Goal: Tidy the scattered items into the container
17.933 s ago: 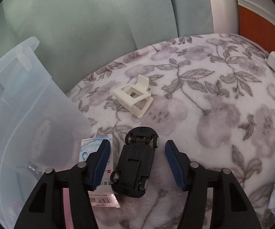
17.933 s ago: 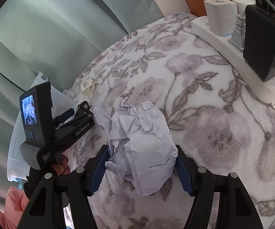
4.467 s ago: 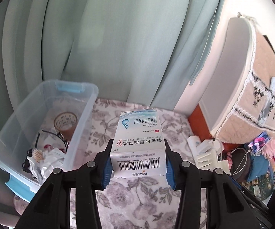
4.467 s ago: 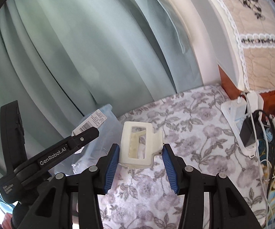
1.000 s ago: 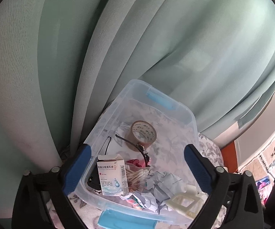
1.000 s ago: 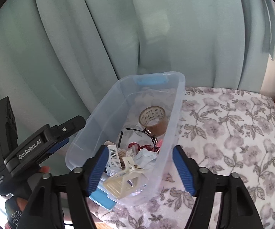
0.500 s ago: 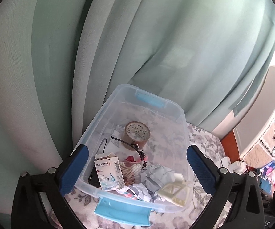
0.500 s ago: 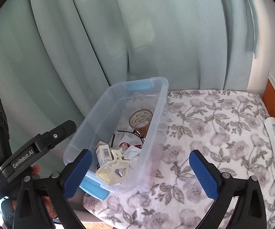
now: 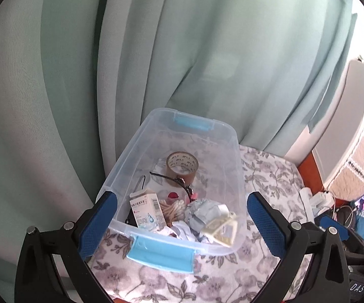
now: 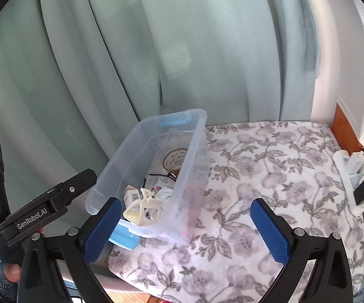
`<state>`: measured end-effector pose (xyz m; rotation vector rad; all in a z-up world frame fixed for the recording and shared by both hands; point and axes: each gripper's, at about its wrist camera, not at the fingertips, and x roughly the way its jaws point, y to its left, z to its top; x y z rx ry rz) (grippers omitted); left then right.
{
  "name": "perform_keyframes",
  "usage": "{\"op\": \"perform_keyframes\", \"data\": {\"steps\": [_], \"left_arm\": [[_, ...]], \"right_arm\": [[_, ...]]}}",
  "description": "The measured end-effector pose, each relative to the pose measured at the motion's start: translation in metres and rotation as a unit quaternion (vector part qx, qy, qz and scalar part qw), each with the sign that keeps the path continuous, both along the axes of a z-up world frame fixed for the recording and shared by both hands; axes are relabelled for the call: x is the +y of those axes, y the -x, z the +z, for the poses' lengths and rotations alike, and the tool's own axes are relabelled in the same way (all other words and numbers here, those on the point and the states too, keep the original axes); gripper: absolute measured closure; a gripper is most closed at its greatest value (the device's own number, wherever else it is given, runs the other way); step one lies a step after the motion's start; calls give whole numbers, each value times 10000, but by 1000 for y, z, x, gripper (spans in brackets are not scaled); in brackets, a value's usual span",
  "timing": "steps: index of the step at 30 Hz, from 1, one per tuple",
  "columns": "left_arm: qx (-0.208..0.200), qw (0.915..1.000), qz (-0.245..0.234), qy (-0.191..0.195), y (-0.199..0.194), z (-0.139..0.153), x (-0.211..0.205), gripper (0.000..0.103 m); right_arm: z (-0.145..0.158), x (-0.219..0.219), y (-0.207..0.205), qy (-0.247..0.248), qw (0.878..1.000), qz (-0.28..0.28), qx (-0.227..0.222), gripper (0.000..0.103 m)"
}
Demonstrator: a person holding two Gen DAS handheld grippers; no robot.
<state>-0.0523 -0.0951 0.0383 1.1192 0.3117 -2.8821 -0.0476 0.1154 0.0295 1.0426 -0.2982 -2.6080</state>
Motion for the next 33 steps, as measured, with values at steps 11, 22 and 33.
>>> {"op": "perform_keyframes", "data": {"steps": [11, 22, 33], "left_arm": [[-105, 9992, -310, 228, -19, 8, 33, 0], [-171, 9986, -390, 301, -30, 10, 43, 0], [-52, 9988, -362, 312, -43, 13, 40, 0]], "right_arm": [[4, 21, -23, 52, 9997, -236, 14, 0], [9, 32, -38, 36, 9992, -386, 13, 0], [14, 28, -47, -12, 9991, -416, 42, 0]]}}
